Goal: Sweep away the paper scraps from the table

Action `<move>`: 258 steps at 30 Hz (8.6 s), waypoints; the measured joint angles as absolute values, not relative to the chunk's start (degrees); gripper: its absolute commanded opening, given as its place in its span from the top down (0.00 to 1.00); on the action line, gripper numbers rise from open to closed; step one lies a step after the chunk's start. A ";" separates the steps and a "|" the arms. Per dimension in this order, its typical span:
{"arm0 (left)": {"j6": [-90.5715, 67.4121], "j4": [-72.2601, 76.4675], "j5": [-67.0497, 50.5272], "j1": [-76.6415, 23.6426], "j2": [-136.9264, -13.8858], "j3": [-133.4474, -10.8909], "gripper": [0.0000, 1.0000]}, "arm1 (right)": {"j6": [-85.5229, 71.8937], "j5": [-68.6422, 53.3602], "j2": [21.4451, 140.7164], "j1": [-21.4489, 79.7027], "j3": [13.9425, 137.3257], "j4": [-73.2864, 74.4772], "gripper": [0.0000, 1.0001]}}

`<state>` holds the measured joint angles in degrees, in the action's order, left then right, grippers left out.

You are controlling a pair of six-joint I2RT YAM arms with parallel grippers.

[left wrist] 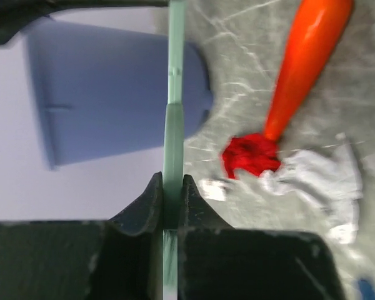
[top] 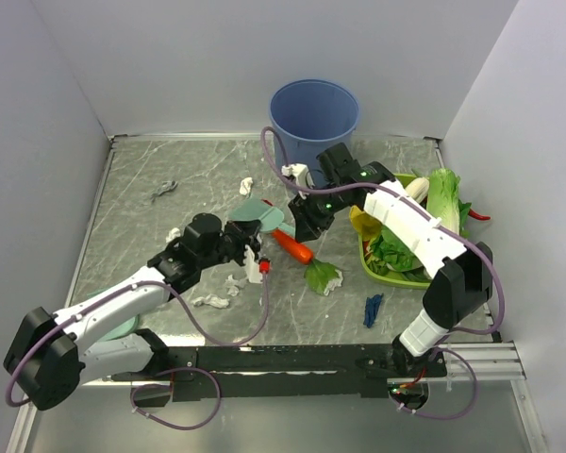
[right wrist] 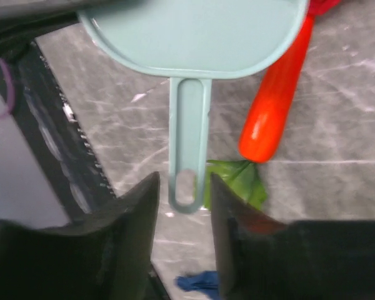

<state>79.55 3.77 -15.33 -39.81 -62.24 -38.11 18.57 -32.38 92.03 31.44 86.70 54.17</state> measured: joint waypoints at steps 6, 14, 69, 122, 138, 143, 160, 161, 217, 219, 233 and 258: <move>63.86 -3.01 -13.17 -39.75 -65.95 -45.67 0.99 | 18.37 -42.44 91.29 24.12 88.90 54.57 0.18; 38.76 -22.59 -27.66 -31.20 -72.36 -66.76 0.99 | 27.05 -49.23 76.40 19.16 84.51 47.44 0.19; 43.72 -66.13 -55.22 -17.82 -89.38 -89.93 0.99 | 23.40 -55.22 88.47 27.83 85.49 35.16 0.49; 24.27 -63.22 6.92 -7.11 -73.95 -55.07 0.24 | 16.32 -33.87 68.07 25.23 68.47 35.48 1.00; 10.02 -68.58 4.23 20.40 -92.16 -68.31 0.48 | 16.12 -33.54 72.62 25.08 67.75 35.64 1.00; 9.17 -68.49 1.37 21.56 -92.55 -67.18 0.52 | 16.29 -33.39 75.40 25.08 70.94 36.64 1.00; 8.82 -65.06 0.49 21.69 -97.25 -64.23 0.65 | 16.40 -32.29 79.59 25.08 75.35 38.59 1.00; 8.84 -64.84 0.89 21.67 -97.82 -63.94 0.65 | 16.43 -32.29 79.59 25.08 75.35 38.59 1.00; 38.96 -50.06 -2.94 -4.10 -70.46 -52.31 0.29 | 17.58 -28.91 73.21 23.92 65.41 34.81 1.00; 34.35 -50.24 -1.37 -3.05 -69.54 -53.17 0.28 | 17.50 -28.93 72.73 23.62 64.99 34.74 1.00; 27.24 -52.25 4.01 2.42 -74.04 -46.13 0.27 | 16.49 -29.54 71.72 23.20 63.35 33.39 1.00; 21.17 -47.40 9.85 4.34 -73.84 -40.66 0.67 | 16.08 -29.52 71.05 22.61 63.24 33.43 1.00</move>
